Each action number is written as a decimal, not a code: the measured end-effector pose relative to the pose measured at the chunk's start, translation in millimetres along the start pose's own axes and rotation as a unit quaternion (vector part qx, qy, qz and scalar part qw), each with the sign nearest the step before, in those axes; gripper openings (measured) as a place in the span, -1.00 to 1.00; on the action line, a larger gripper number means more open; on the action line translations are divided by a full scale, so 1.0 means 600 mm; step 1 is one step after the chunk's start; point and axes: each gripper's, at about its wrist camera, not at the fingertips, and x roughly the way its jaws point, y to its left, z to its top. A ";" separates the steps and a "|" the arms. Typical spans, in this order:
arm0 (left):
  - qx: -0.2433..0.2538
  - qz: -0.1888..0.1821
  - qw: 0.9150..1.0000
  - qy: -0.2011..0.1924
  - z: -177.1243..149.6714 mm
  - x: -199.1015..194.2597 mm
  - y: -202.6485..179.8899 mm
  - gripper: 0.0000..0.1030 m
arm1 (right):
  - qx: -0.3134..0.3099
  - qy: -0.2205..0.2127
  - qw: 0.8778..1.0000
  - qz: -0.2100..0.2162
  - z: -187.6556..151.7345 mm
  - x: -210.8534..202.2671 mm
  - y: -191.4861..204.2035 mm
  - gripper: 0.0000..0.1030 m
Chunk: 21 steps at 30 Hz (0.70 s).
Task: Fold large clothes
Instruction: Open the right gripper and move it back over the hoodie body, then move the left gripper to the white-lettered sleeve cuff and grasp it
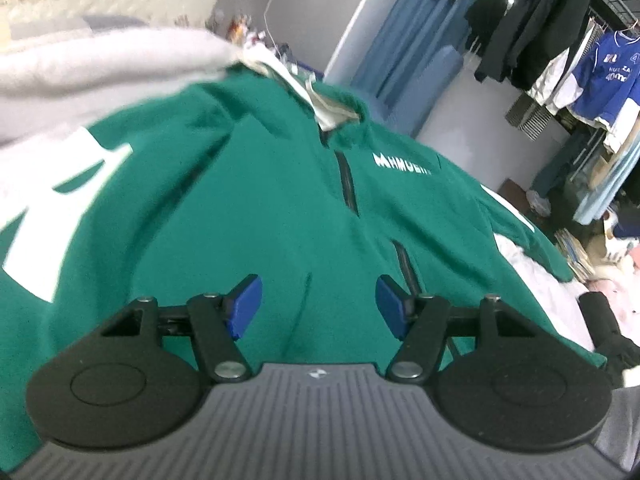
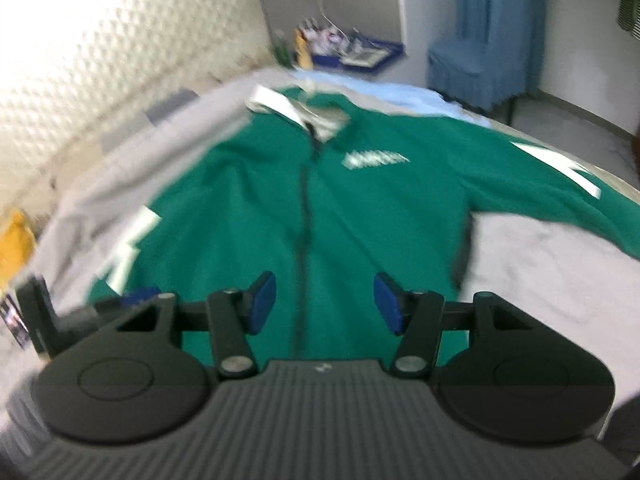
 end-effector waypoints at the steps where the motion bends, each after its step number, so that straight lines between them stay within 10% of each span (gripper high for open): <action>1: 0.002 0.006 1.000 -0.006 0.003 -0.007 0.002 0.33 | 0.004 -0.005 1.000 0.009 0.006 0.012 0.017 0.10; 21: -0.066 0.080 0.994 -0.017 0.046 -0.016 0.148 0.33 | 0.022 0.002 0.998 0.054 -0.090 0.294 0.146 0.10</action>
